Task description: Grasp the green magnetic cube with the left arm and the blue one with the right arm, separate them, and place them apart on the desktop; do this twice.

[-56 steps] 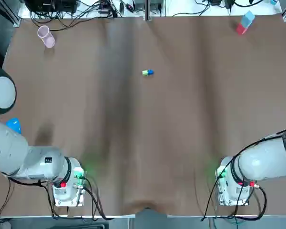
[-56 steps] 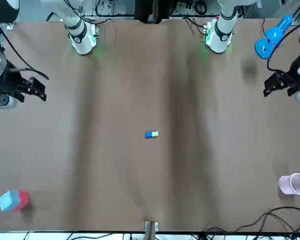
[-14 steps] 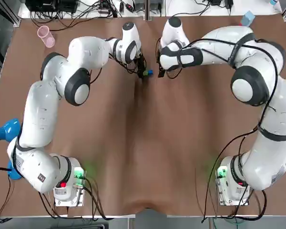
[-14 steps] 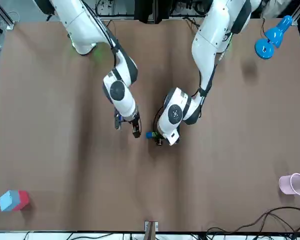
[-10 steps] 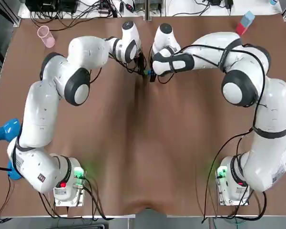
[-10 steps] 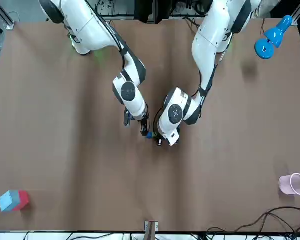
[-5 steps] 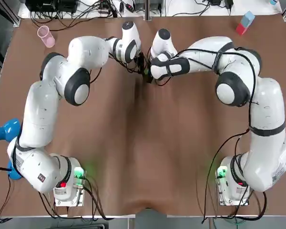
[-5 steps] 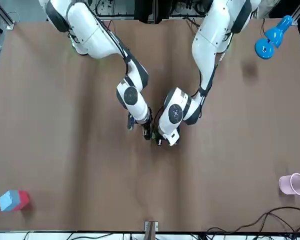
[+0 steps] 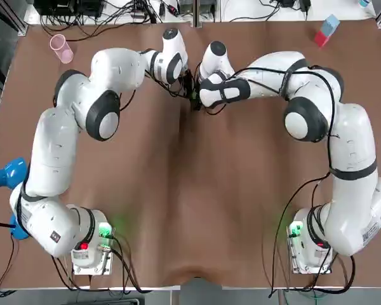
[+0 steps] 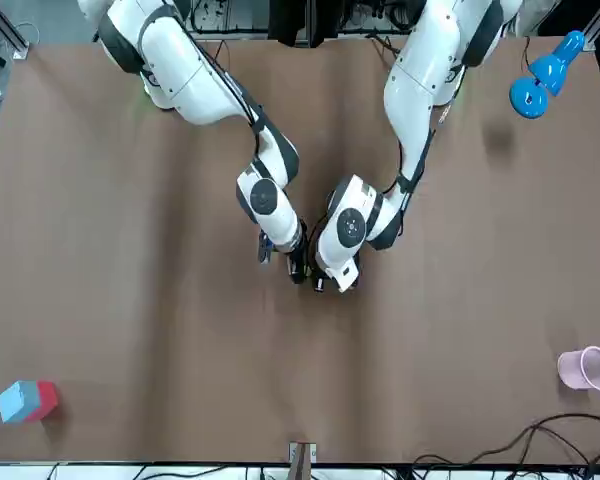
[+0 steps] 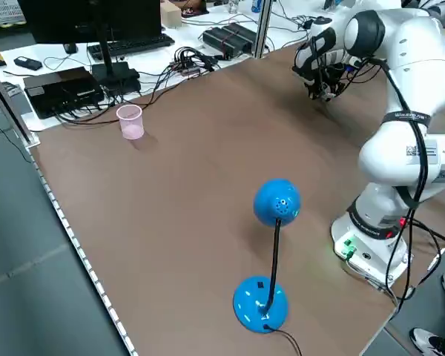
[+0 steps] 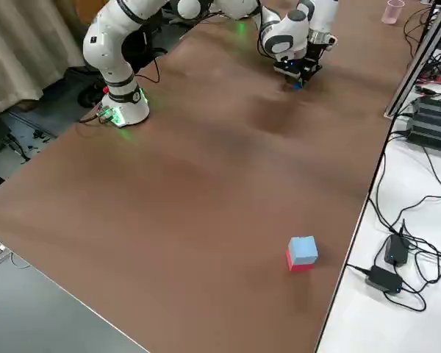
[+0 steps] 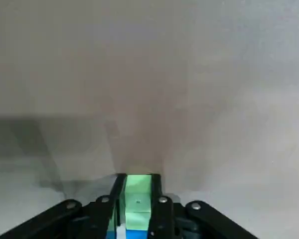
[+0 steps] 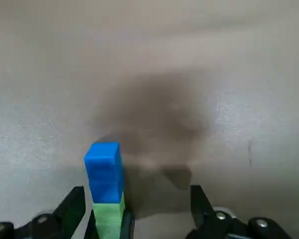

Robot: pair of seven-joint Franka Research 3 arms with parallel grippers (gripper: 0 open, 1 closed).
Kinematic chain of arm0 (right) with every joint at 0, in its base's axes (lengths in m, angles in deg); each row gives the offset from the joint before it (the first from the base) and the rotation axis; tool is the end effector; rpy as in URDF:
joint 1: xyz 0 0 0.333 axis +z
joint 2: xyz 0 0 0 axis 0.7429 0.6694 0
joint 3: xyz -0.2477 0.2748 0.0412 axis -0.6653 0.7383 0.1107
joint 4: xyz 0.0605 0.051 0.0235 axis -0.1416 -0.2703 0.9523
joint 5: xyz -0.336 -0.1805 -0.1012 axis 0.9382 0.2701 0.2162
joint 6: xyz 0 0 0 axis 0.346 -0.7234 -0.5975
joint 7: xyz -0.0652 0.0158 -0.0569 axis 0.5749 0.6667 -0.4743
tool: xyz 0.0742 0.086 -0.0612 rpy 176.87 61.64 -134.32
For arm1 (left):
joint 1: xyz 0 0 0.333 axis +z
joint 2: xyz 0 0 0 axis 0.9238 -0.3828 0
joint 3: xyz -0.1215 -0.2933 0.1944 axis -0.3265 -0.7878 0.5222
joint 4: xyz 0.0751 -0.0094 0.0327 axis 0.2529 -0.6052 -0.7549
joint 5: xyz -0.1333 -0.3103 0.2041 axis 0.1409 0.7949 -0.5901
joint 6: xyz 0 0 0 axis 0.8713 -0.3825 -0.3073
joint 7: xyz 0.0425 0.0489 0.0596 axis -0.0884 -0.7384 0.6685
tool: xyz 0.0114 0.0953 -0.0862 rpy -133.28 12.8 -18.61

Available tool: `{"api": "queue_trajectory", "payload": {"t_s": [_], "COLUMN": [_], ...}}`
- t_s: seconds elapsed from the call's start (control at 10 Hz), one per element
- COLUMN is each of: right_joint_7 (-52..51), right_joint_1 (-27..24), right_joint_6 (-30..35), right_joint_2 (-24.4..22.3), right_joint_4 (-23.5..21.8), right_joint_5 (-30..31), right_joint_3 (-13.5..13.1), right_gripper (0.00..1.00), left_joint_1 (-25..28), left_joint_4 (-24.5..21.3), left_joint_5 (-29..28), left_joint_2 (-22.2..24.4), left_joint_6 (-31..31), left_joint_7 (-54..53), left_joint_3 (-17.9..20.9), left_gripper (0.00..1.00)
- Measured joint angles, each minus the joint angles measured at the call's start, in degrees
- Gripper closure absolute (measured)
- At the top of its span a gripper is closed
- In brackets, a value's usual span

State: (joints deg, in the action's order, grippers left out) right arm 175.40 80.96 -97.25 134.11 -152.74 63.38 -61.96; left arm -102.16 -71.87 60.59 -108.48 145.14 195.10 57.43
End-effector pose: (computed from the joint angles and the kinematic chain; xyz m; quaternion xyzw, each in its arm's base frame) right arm 0.5792 0.5211 0.1833 -0.6604 0.7378 0.0794 0.1148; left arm 0.6053 -0.4869 0.1880 0.7344 0.6672 -0.0990 0.0753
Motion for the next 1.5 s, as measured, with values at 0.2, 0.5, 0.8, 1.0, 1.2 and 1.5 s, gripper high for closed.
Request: {"api": "queue_trajectory", "payload": {"t_s": [0.2,0.5,0.8,1.0,1.2,1.5], "right_joint_7": [0.76,1.41,1.43,1.43,1.43,1.43], "right_joint_1": [-0.01,-0.03,-0.02,-0.02,-0.02,-0.09], "right_joint_6": [-0.11,-0.23,-0.23,-0.23,-0.23,-0.17], "right_joint_2": [0.12,0.13,0.12,0.12,0.12,0.1], "right_joint_4": [0.3,0.43,0.46,0.47,0.51,0.71], "right_joint_5": [0.0,0.0,0.32,0.86,1.41,1.75], "right_joint_3": [-0.04,-0.19,-0.2,-0.19,-0.2,-0.39], "right_gripper": [0.22,0.56,0.76,0.76,0.74,0.44], "left_joint_1": [0.0,0.0,0.03,0.31,2.92,9.31], "left_joint_4": [0.0,0.0,0.0,0.0,0.17,0.5], "left_joint_5": [0.0,0.0,0.0,0.0,0.0,-1.6], "left_joint_2": [0.0,0.0,0.01,0.2,1.14,4.14], "left_joint_6": [0.0,0.0,-0.04,-0.73,-2.33,-3.19], "left_joint_7": [-0.02,-0.02,-0.07,-1.03,-4.37,-9.89], "left_joint_3": [0.0,0.0,0.01,0.52,1.32,1.6], "left_gripper": [0.77,0.77,0.77,0.77,0.77,0.77]}}
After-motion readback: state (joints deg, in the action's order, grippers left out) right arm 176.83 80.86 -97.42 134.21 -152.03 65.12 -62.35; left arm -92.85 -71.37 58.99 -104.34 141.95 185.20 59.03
